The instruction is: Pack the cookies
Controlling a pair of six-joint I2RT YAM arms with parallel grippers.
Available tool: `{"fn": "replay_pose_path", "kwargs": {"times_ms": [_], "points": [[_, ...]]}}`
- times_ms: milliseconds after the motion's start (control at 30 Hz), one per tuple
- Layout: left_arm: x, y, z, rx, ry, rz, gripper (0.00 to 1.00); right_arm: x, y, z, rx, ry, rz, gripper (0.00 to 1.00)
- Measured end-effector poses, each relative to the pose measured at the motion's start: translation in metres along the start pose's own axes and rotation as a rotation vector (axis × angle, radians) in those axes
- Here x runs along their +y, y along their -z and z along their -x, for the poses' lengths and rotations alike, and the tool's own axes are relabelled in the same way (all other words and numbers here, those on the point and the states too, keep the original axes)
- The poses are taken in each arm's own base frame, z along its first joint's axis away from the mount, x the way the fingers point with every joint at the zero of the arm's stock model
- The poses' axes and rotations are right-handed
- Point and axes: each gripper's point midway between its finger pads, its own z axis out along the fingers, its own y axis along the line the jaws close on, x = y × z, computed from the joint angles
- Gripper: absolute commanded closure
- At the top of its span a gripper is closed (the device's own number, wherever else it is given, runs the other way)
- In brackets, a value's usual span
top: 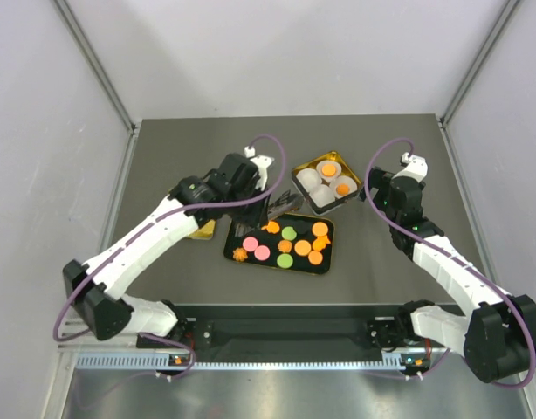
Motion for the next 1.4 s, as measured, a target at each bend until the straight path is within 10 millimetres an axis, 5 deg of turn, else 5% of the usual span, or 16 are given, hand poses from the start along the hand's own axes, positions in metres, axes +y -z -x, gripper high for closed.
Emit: {"fn": "replay_pose_path", "kwargs": {"times_ms": [333, 533, 800, 1400], "points": [[-0.002, -0.069, 0.087, -0.109, -0.027, 0.062, 0.65, 0.000, 0.000, 0.000, 0.000, 0.000, 0.000, 0.00], [0.004, -0.109, 0.119, -0.125, -0.037, 0.092, 0.65, 0.000, 0.000, 0.000, -0.001, 0.000, -0.001, 0.00], [0.019, -0.141, 0.115, -0.082, -0.029, 0.134, 0.65, 0.000, 0.000, 0.001, -0.003, -0.001, 0.000, 0.00], [0.020, -0.144, 0.112, -0.072, -0.031, 0.140, 0.64, -0.003, 0.000, -0.005, 0.008, 0.003, -0.005, 0.01]]}}
